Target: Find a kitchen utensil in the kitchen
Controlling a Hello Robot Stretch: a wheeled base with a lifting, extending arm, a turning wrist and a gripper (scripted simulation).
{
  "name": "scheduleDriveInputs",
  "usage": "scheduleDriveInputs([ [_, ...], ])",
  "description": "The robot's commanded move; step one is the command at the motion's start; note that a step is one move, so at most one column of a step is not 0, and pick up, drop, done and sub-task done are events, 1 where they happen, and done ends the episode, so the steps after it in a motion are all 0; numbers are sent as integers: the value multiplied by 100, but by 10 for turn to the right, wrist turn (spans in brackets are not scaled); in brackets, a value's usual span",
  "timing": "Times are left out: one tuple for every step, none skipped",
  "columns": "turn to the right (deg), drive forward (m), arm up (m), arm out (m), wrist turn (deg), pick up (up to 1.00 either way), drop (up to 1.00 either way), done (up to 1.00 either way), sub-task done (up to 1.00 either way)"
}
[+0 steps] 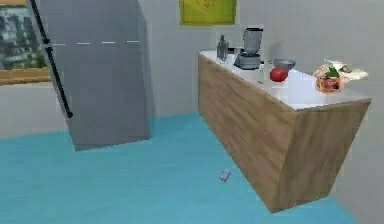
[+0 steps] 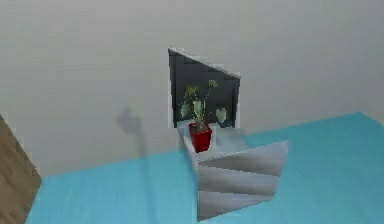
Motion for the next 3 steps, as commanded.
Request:
scheduleDriveInputs([
  [0,90,0,0,0,0,0,0,0],
  [240,0,0,0,0,0,0,0,0],
  [0,0,0,0,0,0,0,100,0],
])
